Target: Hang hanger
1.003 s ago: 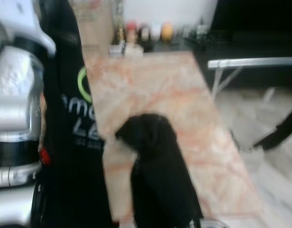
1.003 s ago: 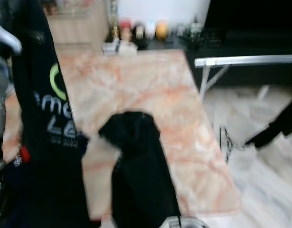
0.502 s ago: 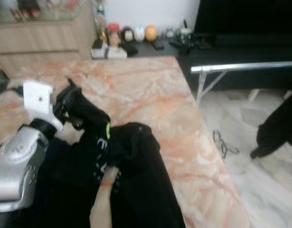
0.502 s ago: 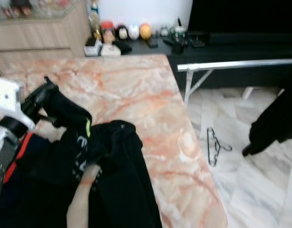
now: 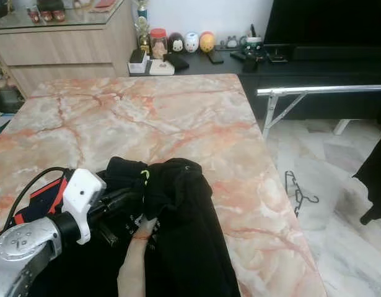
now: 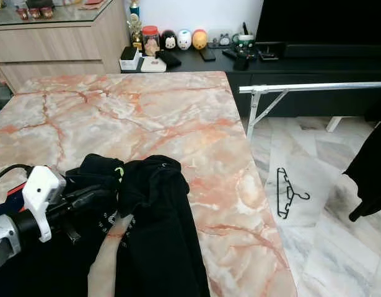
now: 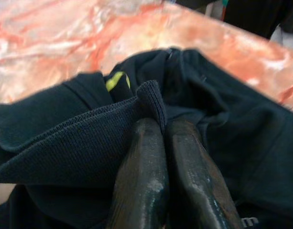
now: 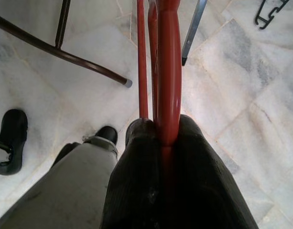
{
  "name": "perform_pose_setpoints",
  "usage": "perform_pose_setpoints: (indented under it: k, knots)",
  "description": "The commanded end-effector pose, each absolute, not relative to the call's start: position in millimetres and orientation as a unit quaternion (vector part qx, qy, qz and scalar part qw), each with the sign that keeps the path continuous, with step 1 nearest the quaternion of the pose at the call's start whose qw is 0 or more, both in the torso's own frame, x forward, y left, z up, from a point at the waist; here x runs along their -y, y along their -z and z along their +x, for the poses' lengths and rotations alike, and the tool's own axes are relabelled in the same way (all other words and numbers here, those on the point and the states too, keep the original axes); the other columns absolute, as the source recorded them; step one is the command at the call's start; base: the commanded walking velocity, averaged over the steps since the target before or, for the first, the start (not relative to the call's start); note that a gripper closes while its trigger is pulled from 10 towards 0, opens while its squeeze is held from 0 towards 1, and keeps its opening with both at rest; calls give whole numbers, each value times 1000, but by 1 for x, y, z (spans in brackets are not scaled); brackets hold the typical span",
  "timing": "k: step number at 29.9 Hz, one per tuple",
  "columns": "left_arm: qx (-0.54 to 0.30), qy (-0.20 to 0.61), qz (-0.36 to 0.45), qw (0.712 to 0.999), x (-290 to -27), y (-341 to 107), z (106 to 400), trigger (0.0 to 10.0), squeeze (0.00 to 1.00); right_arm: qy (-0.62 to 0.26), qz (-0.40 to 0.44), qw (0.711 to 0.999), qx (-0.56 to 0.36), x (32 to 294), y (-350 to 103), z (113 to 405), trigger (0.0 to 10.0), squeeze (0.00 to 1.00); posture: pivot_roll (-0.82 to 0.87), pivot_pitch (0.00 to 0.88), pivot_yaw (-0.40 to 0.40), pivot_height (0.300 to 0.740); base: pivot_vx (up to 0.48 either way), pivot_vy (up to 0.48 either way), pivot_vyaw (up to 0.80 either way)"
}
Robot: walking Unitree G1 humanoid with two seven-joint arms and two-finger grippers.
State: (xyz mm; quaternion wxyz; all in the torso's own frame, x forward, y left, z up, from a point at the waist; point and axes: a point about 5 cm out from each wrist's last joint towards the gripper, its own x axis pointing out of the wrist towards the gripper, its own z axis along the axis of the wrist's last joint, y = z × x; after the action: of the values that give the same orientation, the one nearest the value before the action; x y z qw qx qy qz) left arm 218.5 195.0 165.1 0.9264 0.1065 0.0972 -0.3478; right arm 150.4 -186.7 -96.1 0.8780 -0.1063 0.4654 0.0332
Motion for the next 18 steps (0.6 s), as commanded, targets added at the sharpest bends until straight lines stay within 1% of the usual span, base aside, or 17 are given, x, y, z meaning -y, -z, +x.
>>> perform_pose_setpoints:
  k: [1,2,3,4,5,6,7,9,18]
  knots:
    - [-94,341,114,928,-193,-163,220,10000,0,-29,-104,880,-462,186,96,151,10000,0,107,44,-4,740,0,0,0]
    - [-83,327,103,936,-194,-167,224,10000,0,-29,-104,881,-461,186,96,151,10000,0,107,42,-5,740,0,0,0]
    - [-83,327,103,936,-194,-167,224,10000,0,-29,-104,881,-461,186,96,151,10000,0,107,42,-5,740,0,0,0]
    - [-73,317,96,941,-195,-170,226,10000,588,-29,-104,881,-461,186,96,151,10000,0,106,46,-5,740,0,0,0]
    - [-68,313,95,943,-196,-171,227,10000,906,-28,-103,882,-460,186,95,151,10000,0,106,46,-5,740,0,0,0]
    - [-64,310,95,944,-196,-172,227,10000,906,-27,-102,882,-460,187,95,151,10000,0,106,46,-5,740,0,0,0]
    - [-59,306,92,946,-197,-174,228,10000,1000,-27,-102,882,-459,187,95,152,10000,0,106,46,-5,740,0,0,0]
    - [-51,298,91,949,-199,-176,229,10000,1000,-28,-104,882,-459,187,95,153,10000,0,106,49,-6,740,0,0,0]
    - [-46,308,96,945,-200,-184,222,10000,1000,-31,-110,883,-456,189,93,156,10000,0,110,46,-13,740,0,0,0]
